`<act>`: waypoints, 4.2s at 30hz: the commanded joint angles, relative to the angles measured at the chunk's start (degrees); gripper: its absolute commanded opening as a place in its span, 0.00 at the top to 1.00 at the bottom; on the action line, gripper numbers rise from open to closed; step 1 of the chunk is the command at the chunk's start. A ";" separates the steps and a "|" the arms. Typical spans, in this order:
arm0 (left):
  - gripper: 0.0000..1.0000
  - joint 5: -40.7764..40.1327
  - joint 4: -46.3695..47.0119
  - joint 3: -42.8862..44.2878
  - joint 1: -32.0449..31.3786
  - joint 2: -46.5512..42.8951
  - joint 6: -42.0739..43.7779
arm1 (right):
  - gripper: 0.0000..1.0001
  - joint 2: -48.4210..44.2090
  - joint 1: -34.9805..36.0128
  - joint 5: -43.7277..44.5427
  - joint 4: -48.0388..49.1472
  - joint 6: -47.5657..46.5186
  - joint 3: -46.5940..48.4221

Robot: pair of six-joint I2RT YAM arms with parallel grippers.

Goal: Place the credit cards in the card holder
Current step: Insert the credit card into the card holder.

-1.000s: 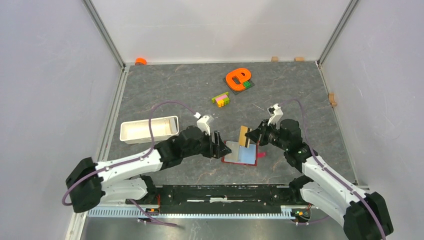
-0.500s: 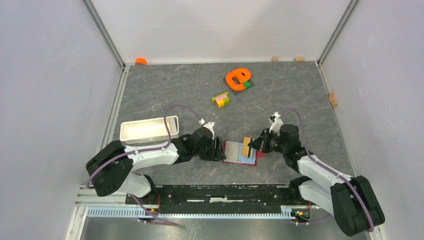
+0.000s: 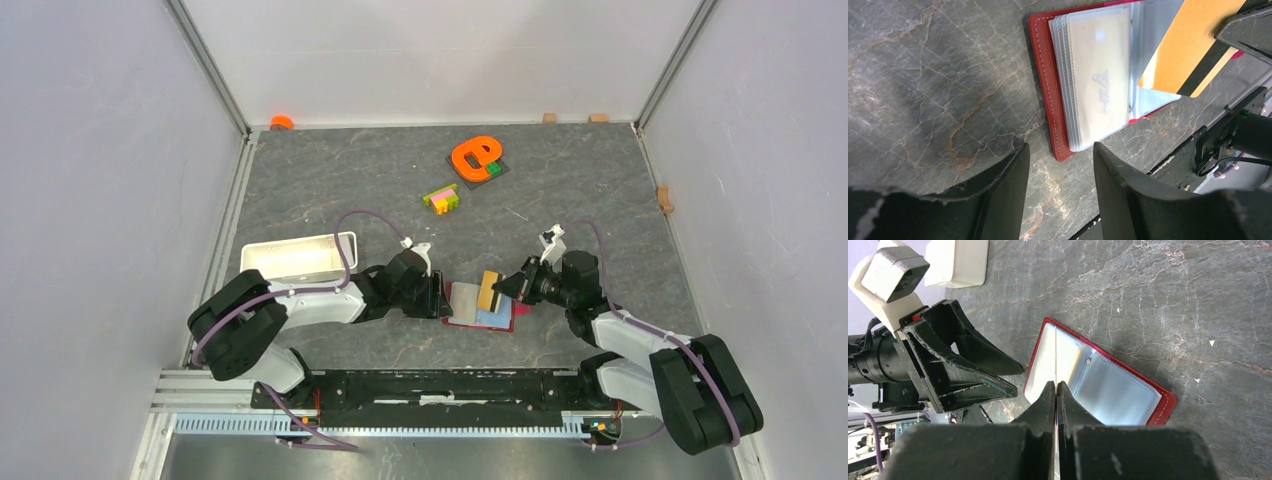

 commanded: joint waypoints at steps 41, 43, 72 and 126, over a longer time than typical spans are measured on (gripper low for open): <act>0.63 1.41 4.05 1.74 0.50 7.14 0.83 | 1.00 14.56 2.32 0.70 12.96 4.74 -4.76; 0.64 1.40 4.04 1.73 0.50 7.34 0.83 | 1.00 14.90 2.93 0.55 13.02 4.99 -4.70; 0.74 0.87 3.33 2.10 0.50 7.84 3.64 | 1.00 18.70 4.31 8.57 2.00 4.11 -5.48; 0.55 6.76 3.98 4.98 3.49 3.81 5.44 | 0.49 5.20 13.22 15.34 -18.87 -7.11 10.26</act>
